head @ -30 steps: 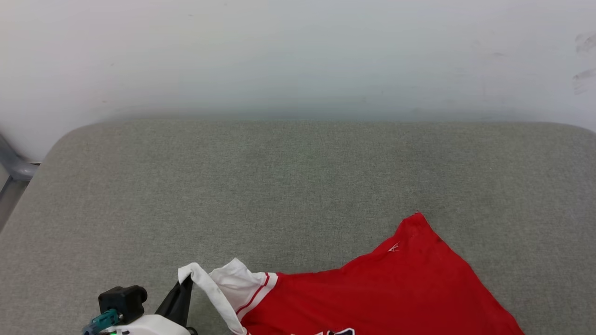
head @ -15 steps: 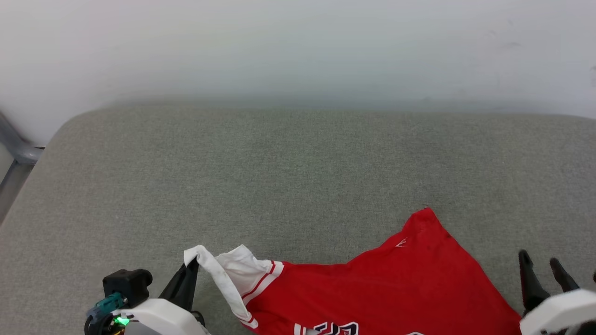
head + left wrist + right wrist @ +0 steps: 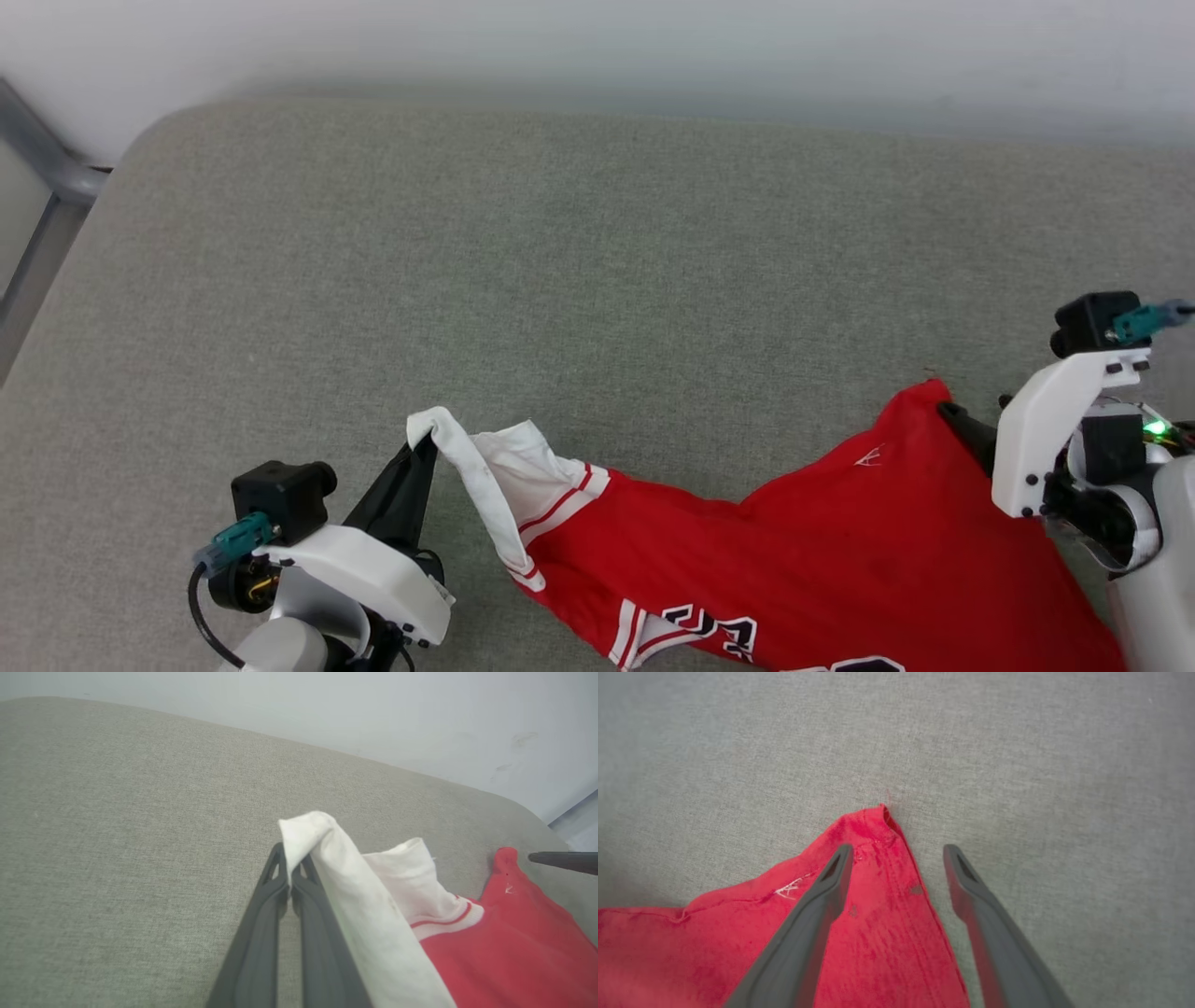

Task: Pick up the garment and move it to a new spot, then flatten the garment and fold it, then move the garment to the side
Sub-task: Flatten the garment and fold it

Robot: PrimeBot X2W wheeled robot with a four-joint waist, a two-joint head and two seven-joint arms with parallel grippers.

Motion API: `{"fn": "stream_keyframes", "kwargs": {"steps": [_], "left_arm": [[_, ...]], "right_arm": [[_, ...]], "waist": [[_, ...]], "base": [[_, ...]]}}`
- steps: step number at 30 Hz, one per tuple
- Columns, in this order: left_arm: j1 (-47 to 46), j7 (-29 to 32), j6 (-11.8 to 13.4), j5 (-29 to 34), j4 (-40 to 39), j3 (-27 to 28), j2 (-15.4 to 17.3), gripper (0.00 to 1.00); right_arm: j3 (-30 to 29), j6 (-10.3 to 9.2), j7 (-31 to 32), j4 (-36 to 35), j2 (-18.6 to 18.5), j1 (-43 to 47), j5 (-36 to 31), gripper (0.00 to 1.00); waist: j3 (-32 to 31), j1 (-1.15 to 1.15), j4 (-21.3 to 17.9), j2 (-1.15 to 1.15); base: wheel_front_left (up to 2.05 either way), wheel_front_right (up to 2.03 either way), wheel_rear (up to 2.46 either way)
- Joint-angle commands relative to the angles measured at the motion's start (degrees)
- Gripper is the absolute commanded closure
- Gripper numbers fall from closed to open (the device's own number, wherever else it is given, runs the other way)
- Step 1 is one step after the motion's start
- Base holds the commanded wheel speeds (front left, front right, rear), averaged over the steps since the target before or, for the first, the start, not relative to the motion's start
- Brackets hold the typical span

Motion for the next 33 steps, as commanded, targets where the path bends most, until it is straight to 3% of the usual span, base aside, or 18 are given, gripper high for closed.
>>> {"fn": "stream_keyframes", "kwargs": {"steps": [1,10,14,15,16,17,26,33], "left_arm": [[-0.8,-0.33,-0.31,0.38,0.2,-0.09,-0.07,1.0],[-3.15,-1.36,-1.89,0.48,2.04,-0.58,-1.38,1.0],[-3.44,-1.85,-2.3,0.18,3.02,-0.36,-1.7,1.0],[-3.46,-2.0,-2.44,0.09,3.28,-0.33,-1.79,1.0],[-3.43,-2.07,-2.38,0.06,3.56,-0.31,-1.85,1.0],[-3.4,-2.08,-2.46,-0.03,3.82,-0.26,-1.87,1.0],[-4.97,-1.92,-2.68,-0.67,5.47,1.25,-0.58,1.0],[-14.45,-0.9,-3.29,-0.89,8.47,4.29,1.25,1.0]], "right_arm": [[0.73,-0.02,0.94,0.52,-0.21,-1.18,0.09,0.0],[10.15,-0.01,8.63,8.15,-1.87,-3.62,4.33,0.0],[10.74,0.0,12.79,12.01,-1.29,-2.17,8.32,0.0],[10.88,-0.01,13.76,12.78,-1.24,-2.04,9.06,0.22],[11.03,-0.01,14.09,13.2,-1.25,-2.03,9.41,0.81],[11.13,-0.01,14.38,13.44,-1.28,-2.31,9.68,1.0],[10.93,-0.03,4.93,10.11,-3.6,-7.74,8.72,1.0],[7.16,-0.03,-3.66,10.15,-3.23,-13.09,4.26,1.0]], "waist": [[1.61,-0.01,1.24,0.0],[4.94,-0.01,3.07,0.0],[5.23,-0.01,3.3,0.0],[5.17,-0.01,3.28,0.0],[4.98,-0.01,3.24,0.0],[4.77,-0.01,3.17,0.0],[0.75,-0.01,1.39,0.0],[-0.65,-0.01,-0.77,0.0]], "base": [[0.0,0.0,0.0],[0.0,0.0,0.0],[0.0,0.0,0.0],[0.0,0.0,0.0],[0.0,0.0,0.0],[0.0,0.0,0.0],[0.0,0.0,0.0],[0.0,0.0,0.0]]}}
